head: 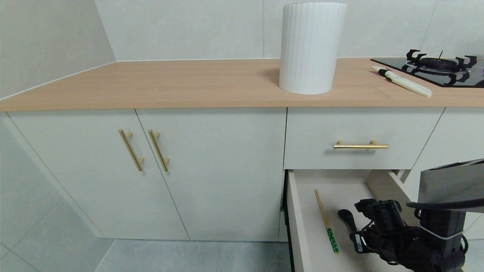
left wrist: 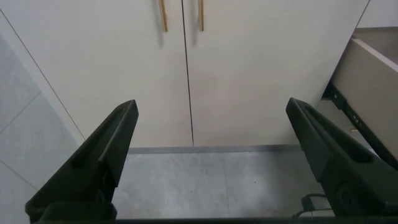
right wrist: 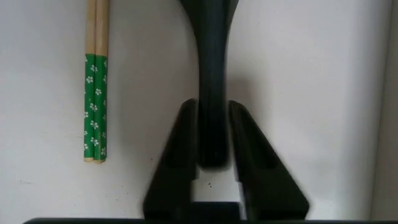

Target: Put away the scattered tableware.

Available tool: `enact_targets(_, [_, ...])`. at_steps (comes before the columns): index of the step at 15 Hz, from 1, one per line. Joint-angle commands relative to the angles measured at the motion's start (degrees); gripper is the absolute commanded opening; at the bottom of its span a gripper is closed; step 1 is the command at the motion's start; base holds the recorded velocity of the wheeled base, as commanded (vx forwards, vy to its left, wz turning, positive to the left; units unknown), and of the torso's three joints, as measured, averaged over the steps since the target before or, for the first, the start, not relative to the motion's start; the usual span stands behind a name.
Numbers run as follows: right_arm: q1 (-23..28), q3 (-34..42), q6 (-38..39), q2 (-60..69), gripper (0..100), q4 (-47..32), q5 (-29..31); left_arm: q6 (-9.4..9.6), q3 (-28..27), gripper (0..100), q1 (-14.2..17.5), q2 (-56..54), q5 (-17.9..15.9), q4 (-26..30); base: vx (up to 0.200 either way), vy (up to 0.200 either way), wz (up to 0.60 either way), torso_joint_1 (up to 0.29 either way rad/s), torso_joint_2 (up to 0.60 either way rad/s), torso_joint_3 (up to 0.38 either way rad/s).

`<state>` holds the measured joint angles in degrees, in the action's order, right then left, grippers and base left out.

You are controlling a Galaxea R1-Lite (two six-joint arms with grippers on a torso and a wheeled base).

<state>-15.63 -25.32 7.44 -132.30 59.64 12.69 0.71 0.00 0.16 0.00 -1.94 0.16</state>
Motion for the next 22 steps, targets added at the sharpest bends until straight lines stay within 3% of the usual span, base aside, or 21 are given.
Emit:
enact_targets(1, [0.0,0.0,0.0,0.1,100,0.0,0.0,0.00,0.0,100,0.0,0.1,0.0,0.0,0.000,0.000,0.00,0.000,0.00,0.000])
enact_targets(7, [0.0,1.1,0.2,3.7,100,0.0,0.0,0.00,0.0,100,0.0,0.1,0.0,0.0,0.000,0.000,0.00,0.000,0.00,0.000])
enact_targets(13, [-0.6,5.9,0.0,19.3,100,-2.2,-0.3,0.00,0.0,100,0.0,0.1,0.0,-0.1,0.000,0.000,0.00,0.000,0.00,0.000])
enact_targets(16, [-1.4,4.8,-0.1,30.3,100,-12.5,-0.8,0.00,0.0,100,0.0,0.1,0.0,0.0,0.000,0.000,0.00,0.000,0.00,0.000])
enact_targets(22, [-6.5,-2.4,0.0,50.8,100,-43.6,-5.2,0.00,0.0,100,0.0,0.1,0.0,0.0,0.000,0.000,0.00,0.000,0.00,0.000])
